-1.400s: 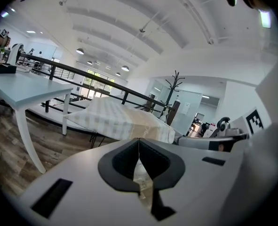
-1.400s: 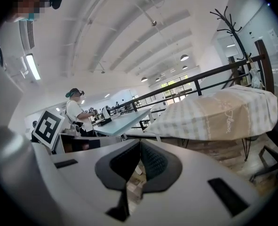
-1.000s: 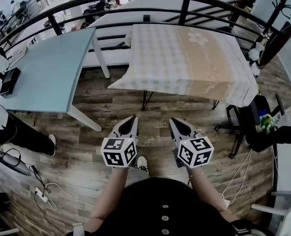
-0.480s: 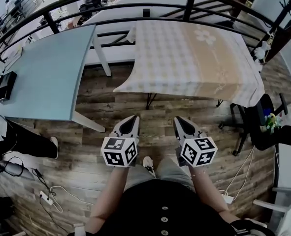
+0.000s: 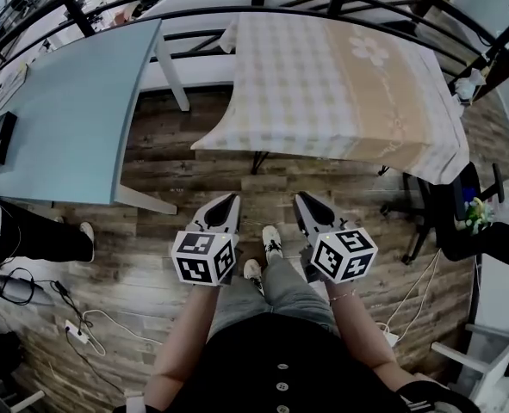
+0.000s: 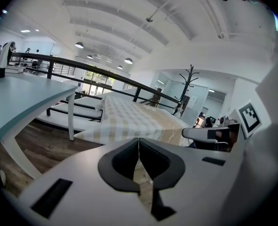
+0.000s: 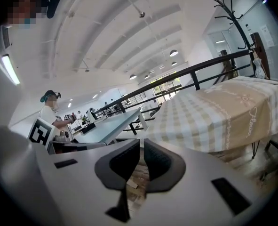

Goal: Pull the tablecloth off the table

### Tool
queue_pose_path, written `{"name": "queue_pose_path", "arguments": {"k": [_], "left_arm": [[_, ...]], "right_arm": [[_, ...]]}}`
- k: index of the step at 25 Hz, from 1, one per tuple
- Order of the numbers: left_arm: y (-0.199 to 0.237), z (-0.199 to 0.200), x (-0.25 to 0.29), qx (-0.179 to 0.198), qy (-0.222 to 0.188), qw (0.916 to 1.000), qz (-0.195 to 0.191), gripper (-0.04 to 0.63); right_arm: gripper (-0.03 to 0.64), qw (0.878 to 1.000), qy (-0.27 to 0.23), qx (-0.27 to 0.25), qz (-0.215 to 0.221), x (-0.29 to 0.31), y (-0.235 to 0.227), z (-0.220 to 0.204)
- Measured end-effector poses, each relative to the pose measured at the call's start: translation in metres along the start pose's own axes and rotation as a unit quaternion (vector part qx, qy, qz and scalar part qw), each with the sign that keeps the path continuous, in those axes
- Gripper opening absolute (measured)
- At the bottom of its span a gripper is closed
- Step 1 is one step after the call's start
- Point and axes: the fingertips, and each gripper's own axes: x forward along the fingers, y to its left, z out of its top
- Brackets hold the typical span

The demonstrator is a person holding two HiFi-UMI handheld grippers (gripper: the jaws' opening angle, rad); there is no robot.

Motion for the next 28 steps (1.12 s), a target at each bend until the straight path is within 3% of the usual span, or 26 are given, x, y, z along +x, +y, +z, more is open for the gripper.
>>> {"name": "queue_pose_path", "arguments": {"k": [6,10,22,28], "left_arm": [[0.013,-0.003,0.025,-0.012,0.024,0.9996,0.010,0.015],[0.015,-0.006,0.046,-0.026,0.044,0.9987,0.007,0.015],[0.015,-0.011,0.104,-0.035,0.075,0.9966,0.001,0.015],[0.018,-0.018,0.126,-0.047,0.089,0.9949,0.000,0.015]], "right_arm": [[0.031,1.000,0.026,0.012,0.004,0.031,-0.021,0.002],[0.039,0.997,0.043,0.054,0.021,0.055,-0.035,0.001],[0.167,0.980,0.083,0.180,0.012,0.115,-0.093,-0.011],[0.226,0.970,0.072,0.230,-0.006,0.139,-0.115,-0.014]]}}
